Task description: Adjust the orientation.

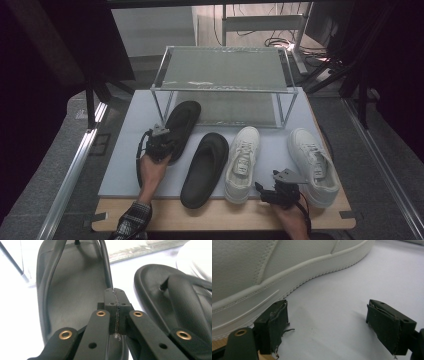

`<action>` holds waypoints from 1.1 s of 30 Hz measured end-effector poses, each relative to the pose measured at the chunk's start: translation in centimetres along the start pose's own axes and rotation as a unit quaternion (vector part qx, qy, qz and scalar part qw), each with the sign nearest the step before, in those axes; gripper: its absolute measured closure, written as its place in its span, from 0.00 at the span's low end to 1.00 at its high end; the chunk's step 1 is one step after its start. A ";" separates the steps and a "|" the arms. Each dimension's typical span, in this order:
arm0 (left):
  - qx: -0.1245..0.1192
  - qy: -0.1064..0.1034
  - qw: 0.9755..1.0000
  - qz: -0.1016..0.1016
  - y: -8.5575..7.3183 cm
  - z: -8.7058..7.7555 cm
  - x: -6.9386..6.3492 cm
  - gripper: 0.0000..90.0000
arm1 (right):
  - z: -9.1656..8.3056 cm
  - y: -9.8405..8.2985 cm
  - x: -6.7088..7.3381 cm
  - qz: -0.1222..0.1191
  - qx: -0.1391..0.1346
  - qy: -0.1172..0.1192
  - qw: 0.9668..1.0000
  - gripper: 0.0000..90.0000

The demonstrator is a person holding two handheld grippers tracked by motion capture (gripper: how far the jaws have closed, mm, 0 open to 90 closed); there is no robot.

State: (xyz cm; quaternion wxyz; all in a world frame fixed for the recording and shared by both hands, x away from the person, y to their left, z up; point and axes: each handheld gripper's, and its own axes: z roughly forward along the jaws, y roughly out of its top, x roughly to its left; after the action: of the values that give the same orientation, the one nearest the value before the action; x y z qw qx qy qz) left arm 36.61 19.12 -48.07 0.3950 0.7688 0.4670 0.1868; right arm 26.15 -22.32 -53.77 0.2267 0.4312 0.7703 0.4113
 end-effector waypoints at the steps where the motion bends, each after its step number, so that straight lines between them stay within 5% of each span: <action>1: -0.001 -0.002 1.000 -0.001 -0.3 -0.3 0.1 1.00 | 0.0 0.0 0.0 -0.001 0.000 0.000 1.000 0.20; 16: 0.008 -0.006 1.000 -0.011 -5.7 -3.8 0.8 1.00 | 0.0 0.0 0.0 -0.001 0.000 0.000 1.000 0.20; 33: 0.012 0.026 1.000 0.001 -6.2 -2.4 0.8 1.00 | 0.0 0.0 0.0 -0.001 0.000 0.000 1.000 0.20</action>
State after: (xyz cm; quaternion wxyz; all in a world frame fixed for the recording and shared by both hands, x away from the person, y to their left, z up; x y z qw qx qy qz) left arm 31.88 22.37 -51.45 0.3731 0.7688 0.4788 0.2013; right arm 26.16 -22.32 -53.78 0.2274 0.4306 0.7704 0.4115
